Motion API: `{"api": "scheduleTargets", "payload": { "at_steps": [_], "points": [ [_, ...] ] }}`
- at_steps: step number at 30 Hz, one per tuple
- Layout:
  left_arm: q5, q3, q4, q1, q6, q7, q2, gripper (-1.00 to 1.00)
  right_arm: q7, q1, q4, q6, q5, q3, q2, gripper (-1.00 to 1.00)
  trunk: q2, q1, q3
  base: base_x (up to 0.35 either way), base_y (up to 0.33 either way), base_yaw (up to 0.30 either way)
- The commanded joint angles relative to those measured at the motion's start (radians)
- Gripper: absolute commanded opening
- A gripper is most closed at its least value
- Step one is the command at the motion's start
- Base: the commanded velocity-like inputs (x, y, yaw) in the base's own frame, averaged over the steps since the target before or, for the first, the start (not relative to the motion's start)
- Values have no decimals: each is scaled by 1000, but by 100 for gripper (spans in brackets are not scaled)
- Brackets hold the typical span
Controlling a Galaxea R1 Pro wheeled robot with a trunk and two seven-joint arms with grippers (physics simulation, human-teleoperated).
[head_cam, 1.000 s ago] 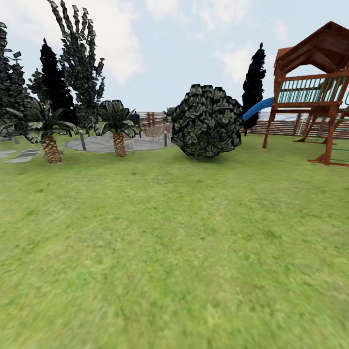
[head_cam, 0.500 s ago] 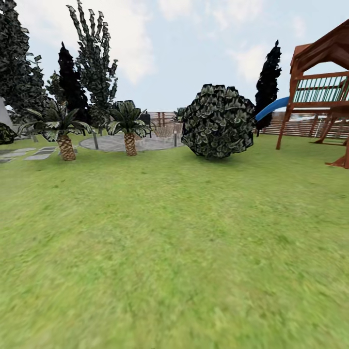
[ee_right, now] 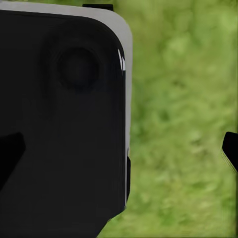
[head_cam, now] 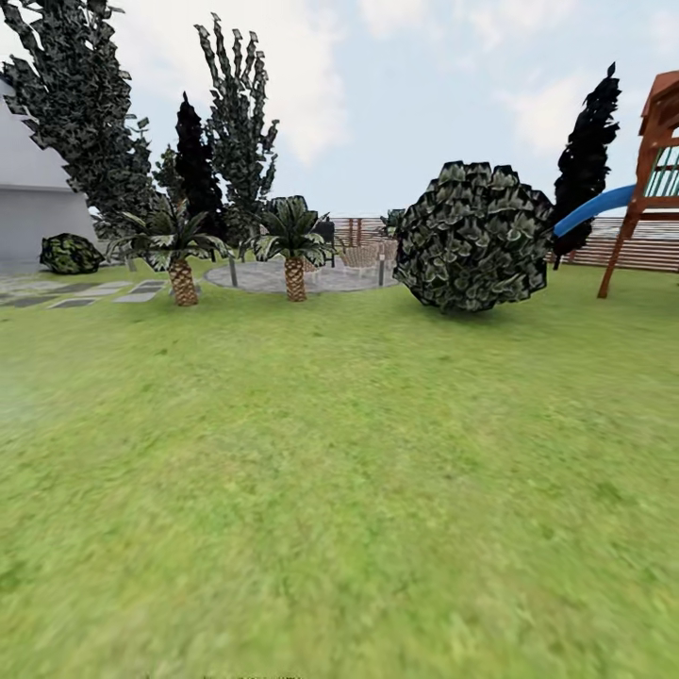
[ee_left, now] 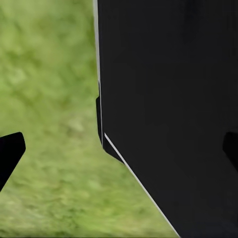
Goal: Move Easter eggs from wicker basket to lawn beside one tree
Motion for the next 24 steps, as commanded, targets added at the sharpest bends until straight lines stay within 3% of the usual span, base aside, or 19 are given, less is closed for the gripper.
{"api": "scheduleTargets", "payload": {
  "at_steps": [1, 24],
  "points": [
    [0, 0, 0, 0, 0, 0, 0, 100, 0, 0, 0, -1, 0, 0, 0, 100, 0, 0, -1, 0, 0, 290],
    [0, 1, 0, 0, 0, 0, 0, 100, -2, 0, 0, -2, -4, 0, 0, 100, 0, 0, -1, 21, 0, 290]
  ]
}}
